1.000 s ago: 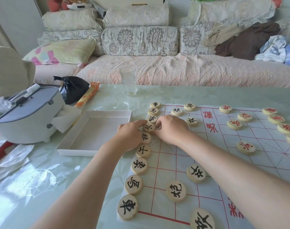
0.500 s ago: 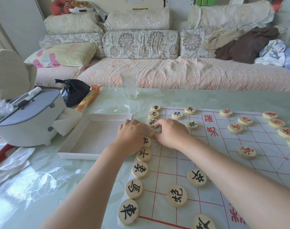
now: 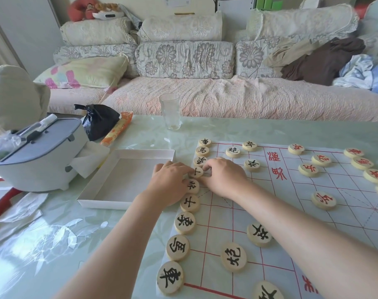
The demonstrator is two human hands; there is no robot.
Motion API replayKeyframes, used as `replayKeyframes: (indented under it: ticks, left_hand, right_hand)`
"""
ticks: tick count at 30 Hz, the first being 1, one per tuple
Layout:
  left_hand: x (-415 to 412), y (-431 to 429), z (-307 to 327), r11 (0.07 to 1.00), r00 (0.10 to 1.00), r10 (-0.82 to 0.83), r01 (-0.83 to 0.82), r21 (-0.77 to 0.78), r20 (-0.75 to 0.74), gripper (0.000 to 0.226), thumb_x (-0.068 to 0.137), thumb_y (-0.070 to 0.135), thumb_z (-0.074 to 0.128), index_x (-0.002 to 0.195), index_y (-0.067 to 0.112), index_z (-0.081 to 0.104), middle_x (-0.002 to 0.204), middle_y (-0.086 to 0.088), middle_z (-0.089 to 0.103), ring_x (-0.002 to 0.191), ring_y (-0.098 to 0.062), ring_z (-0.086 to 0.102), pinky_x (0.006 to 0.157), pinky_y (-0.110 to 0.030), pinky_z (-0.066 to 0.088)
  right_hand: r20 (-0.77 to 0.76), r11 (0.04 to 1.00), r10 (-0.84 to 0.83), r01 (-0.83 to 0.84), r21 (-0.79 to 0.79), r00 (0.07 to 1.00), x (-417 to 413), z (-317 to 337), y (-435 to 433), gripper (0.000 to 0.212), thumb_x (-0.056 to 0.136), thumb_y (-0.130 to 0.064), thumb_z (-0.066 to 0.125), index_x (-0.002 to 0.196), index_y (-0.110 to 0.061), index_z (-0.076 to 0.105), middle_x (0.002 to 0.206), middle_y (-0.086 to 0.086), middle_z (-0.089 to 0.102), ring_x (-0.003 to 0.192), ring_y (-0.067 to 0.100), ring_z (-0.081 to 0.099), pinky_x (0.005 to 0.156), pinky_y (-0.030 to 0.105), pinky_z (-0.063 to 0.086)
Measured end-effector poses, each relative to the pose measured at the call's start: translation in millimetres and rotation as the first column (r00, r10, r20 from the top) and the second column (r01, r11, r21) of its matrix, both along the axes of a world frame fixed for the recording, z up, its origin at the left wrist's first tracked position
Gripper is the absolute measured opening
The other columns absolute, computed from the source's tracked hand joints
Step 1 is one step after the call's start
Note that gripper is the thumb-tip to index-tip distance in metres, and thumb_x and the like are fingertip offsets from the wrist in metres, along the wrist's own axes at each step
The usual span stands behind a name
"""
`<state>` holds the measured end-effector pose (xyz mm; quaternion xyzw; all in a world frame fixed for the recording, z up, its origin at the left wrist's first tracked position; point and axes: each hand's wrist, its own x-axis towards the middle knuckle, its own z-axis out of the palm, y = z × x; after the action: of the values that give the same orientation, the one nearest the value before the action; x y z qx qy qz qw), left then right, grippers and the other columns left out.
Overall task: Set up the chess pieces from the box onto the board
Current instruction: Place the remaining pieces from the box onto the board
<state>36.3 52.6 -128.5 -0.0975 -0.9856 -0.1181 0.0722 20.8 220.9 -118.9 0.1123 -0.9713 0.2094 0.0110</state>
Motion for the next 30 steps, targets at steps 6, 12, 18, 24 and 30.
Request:
replayKeyframes:
  ticks: [6, 12, 18, 24, 30]
  left_hand:
    - [-1, 0, 1, 0.997, 0.999, 0.045, -0.044, 0.062, -0.018, 0.036, 0.094, 0.037, 0.054, 0.129, 0.036, 0.054, 0.13, 0.009, 0.055, 0.125, -0.017, 0.037, 0.101, -0.031, 0.018]
    - [2, 1, 1, 0.995, 1.0, 0.03, -0.03, 0.09, 0.005, 0.032, 0.098, 0.028, 0.044, 0.127, 0.032, 0.057, 0.122, 0.007, 0.062, 0.122, -0.016, 0.041, 0.102, -0.032, 0.019]
    - [6, -11, 9, 0.997, 0.999, -0.007, 0.01, 0.082, -0.041, 0.022, 0.088, 0.038, 0.061, 0.109, 0.035, 0.062, 0.102, 0.016, 0.056, 0.111, -0.013, 0.044, 0.095, -0.026, 0.021]
    - [12, -14, 8, 0.996, 0.998, -0.062, 0.061, 0.059, 0.008, 0.028, 0.079, 0.055, 0.066, 0.103, 0.039, 0.065, 0.105, 0.02, 0.059, 0.107, -0.006, 0.046, 0.096, -0.024, 0.026]
    - [11, -16, 10, 0.996, 0.998, -0.057, 0.055, 0.076, 0.023, 0.024, 0.082, 0.052, 0.064, 0.102, 0.04, 0.066, 0.106, 0.02, 0.06, 0.11, -0.005, 0.045, 0.098, -0.023, 0.022]
  right_hand:
    - [0.001, 1.0, 0.004, -0.004, 0.001, 1.0, 3, 2, 0, 0.029, 0.089, -0.05, 0.06, 0.113, -0.033, 0.065, 0.122, -0.002, 0.059, 0.109, 0.023, 0.058, 0.08, 0.032, 0.043]
    - [0.004, 1.0, 0.011, -0.011, -0.009, 1.0, 1, 0, -3, 0.025, 0.089, -0.051, 0.06, 0.106, -0.034, 0.067, 0.111, -0.004, 0.059, 0.099, 0.022, 0.058, 0.072, 0.031, 0.039]
    - [0.043, 1.0, 0.009, -0.009, 0.0, 0.999, -3, 12, 8, 0.011, 0.084, -0.043, 0.06, 0.088, -0.034, 0.065, 0.098, -0.014, 0.064, 0.096, 0.015, 0.061, 0.072, 0.028, 0.043]
    - [0.146, 0.992, 0.125, -0.123, -0.017, 0.981, 1, 14, 5, 0.01, 0.076, -0.041, 0.072, 0.086, -0.039, 0.071, 0.082, -0.021, 0.061, 0.089, 0.008, 0.061, 0.078, 0.026, 0.05]
    - [0.137, 0.992, 0.126, -0.122, -0.037, 0.982, 2, 13, 7, 0.017, 0.076, -0.048, 0.072, 0.09, -0.039, 0.069, 0.088, -0.02, 0.06, 0.09, 0.008, 0.06, 0.076, 0.026, 0.048]
